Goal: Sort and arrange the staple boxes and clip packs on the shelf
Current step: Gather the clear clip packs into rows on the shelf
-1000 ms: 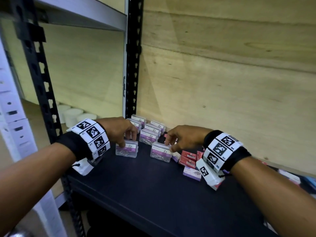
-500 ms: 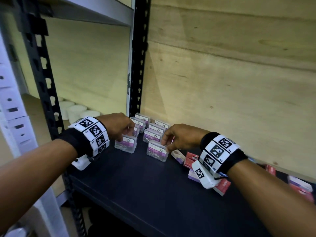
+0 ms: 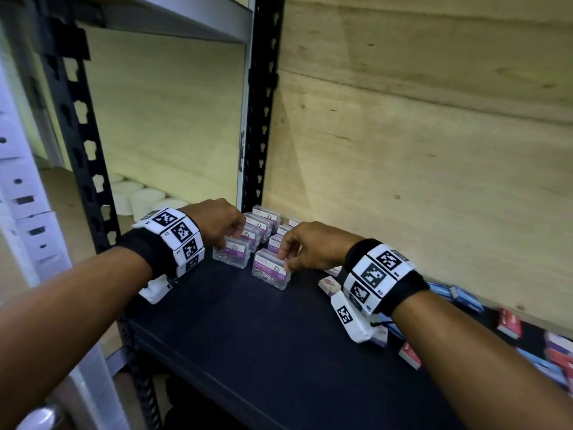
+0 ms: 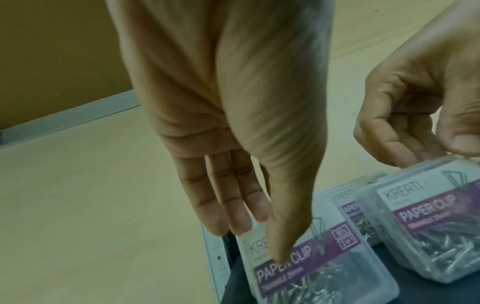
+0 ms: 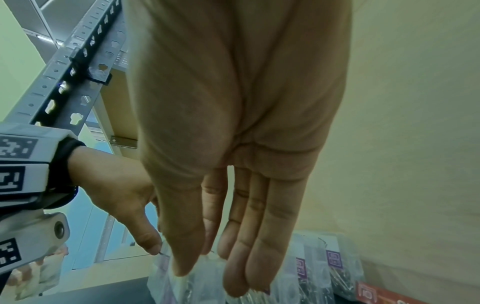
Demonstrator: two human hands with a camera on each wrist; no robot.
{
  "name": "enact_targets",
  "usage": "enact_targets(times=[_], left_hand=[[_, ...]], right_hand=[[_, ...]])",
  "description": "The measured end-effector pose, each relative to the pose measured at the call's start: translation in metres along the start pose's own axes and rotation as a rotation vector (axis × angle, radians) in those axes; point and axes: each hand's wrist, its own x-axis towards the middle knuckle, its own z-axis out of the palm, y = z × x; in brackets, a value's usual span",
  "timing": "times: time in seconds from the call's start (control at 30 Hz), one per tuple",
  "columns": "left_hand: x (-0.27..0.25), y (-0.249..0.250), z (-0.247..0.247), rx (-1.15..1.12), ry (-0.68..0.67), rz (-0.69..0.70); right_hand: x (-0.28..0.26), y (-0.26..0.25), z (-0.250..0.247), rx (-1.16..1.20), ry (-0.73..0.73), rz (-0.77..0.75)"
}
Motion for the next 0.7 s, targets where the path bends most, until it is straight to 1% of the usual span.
enact_targets(times=[0.27,0.47,0.6,0.7], left_hand=[[-0.001,-0.004,-0.001,0.003,-0.001,0.018],[-0.010,0.001,-0.014,0.019,0.017,0.044],[-0.015,0.022,-0.025,-0.001,0.050,0.094],[-0.013,0.051,-0.033,-0.034,0.061,0.170]], right_hand=[[0.002,-0.004,0.001,0.020,-0.004,-0.009],[-0.009,-0.001,-0.005,-0.010,-0.015,-0.009],[-0.033,0.015,-0.017,-0.006,-0.008,0.036],[-0.060,0.035,-0.025,-0.025,0.015,0.096]])
